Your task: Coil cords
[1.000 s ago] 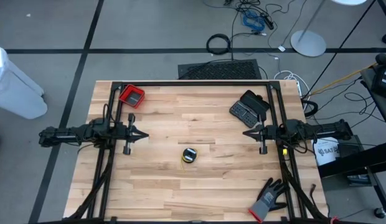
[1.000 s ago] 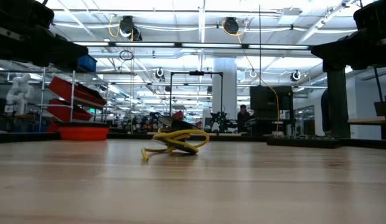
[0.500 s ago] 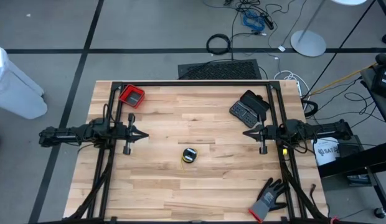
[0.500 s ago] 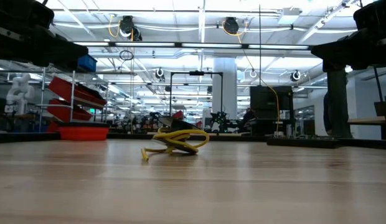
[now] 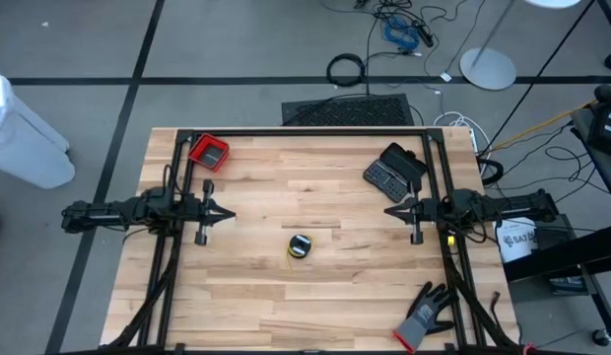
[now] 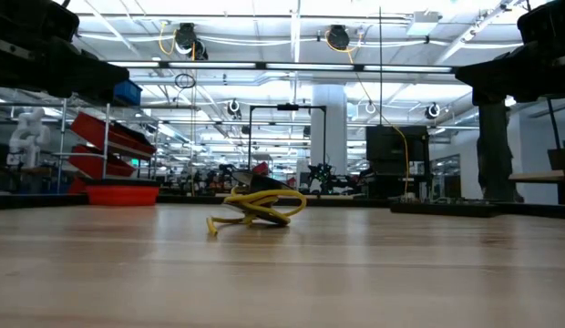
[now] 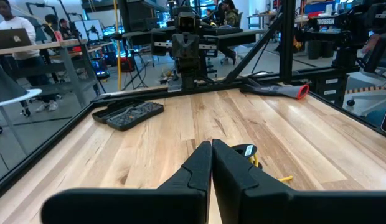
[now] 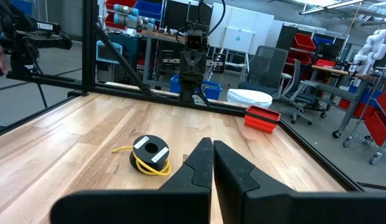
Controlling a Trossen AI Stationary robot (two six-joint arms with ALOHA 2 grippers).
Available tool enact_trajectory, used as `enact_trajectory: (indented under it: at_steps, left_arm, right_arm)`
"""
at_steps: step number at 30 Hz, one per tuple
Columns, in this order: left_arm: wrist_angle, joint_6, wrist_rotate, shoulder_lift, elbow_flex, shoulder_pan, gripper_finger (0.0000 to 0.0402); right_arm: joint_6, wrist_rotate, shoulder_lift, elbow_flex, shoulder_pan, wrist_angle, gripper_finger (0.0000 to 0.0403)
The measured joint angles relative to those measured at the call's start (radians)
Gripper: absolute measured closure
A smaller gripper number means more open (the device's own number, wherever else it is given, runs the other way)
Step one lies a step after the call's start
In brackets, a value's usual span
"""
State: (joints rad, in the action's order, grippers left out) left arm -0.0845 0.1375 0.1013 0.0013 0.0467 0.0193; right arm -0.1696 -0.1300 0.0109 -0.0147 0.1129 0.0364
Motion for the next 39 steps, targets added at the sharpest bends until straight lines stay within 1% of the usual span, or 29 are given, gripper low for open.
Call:
enact_trajectory:
  at_steps: [22, 26, 30, 33, 36, 39]
  left_arm:
    - [0.008, -0.002, 0.0, 0.0, 0.0, 0.0, 0.0381]
    - [0.063, -0.062, 0.0, 0.0, 0.006, 0.0, 0.0381]
    - [0.069, -0.082, 0.0, 0.005, 0.056, 0.0, 0.0381]
    - [0.066, -0.105, 0.0, 0.024, 0.119, 0.0, 0.0382]
    - [0.071, -0.114, 0.001, 0.065, 0.212, -0.002, 0.0382]
    - [0.049, -0.093, 0.003, 0.133, 0.321, -0.002, 0.0382]
  right_arm:
    - [0.0, 0.0, 0.0, 0.0, 0.0, 0.0, 0.0403]
    - [0.0, 0.0, 0.0, 0.0, 0.0, 0.0, 0.0403]
    - [0.0, 0.0, 0.0, 0.0, 0.0, 0.0, 0.0403]
    - [0.0, 0.0, 0.0, 0.0, 0.0, 0.0, 0.0403]
    - [0.0, 0.0, 0.0, 0.0, 0.0, 0.0, 0.0403]
    - [0.0, 0.0, 0.0, 0.0, 0.0, 0.0, 0.0403]
